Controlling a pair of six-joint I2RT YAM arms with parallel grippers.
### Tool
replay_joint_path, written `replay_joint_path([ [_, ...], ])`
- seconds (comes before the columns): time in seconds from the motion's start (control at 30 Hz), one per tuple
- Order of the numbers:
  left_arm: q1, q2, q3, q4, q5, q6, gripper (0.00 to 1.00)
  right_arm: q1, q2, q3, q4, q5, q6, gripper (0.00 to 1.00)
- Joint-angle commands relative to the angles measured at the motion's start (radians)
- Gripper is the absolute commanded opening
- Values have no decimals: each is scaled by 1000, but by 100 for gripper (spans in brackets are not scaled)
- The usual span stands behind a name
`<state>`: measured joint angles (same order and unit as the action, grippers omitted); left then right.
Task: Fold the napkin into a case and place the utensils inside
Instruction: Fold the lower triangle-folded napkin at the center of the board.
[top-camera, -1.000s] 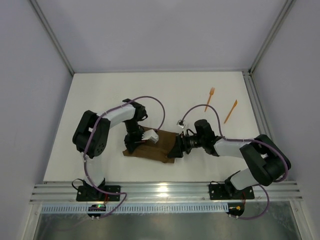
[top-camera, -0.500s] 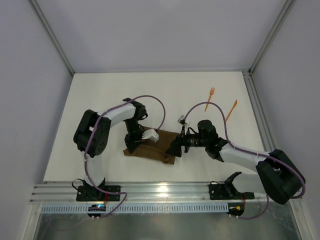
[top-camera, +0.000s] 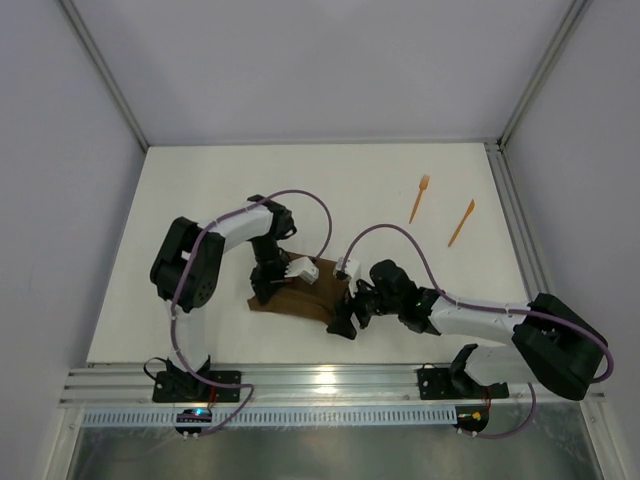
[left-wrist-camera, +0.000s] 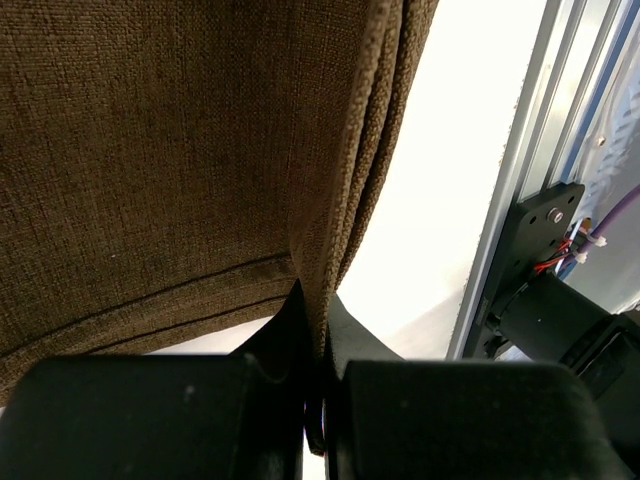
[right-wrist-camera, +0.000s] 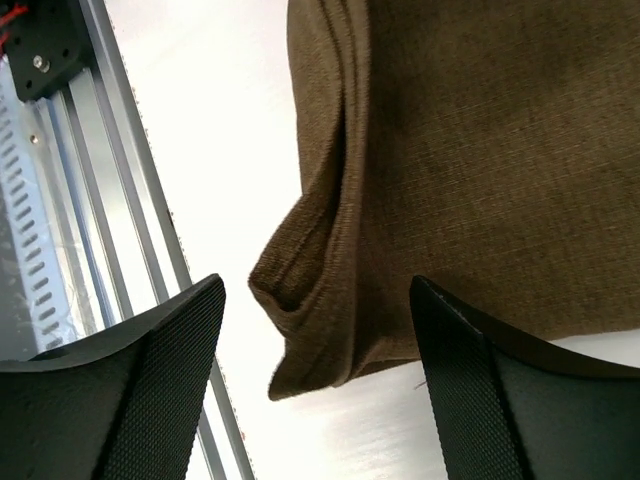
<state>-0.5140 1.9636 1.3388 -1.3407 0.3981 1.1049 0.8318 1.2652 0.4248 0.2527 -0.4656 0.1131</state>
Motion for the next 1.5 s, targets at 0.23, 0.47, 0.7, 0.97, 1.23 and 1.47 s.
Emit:
replay_joint_path([
  [0.23, 9, 15, 53, -106, 22, 18, 0, 24, 71, 66, 43, 148, 55, 23],
  [0.47, 22, 9, 69, -92, 31, -2, 25, -152, 92, -9, 181, -46, 243, 3],
  [0.7, 31, -38, 74, 6, 54, -57, 55, -258, 206, 6, 227, -165, 353, 3],
  [0.97, 51, -118, -3, 198, 41, -209, 40, -309, 250, 15, 198, -211, 401, 3],
  [1.23, 63, -94, -33, 256, 48, -347, 0, -309, 273, 43, 106, -228, 378, 3],
  [1.47, 63, -162, -153, 245, 108, -387, 0, -304, 192, -7, 26, -257, 402, 3],
])
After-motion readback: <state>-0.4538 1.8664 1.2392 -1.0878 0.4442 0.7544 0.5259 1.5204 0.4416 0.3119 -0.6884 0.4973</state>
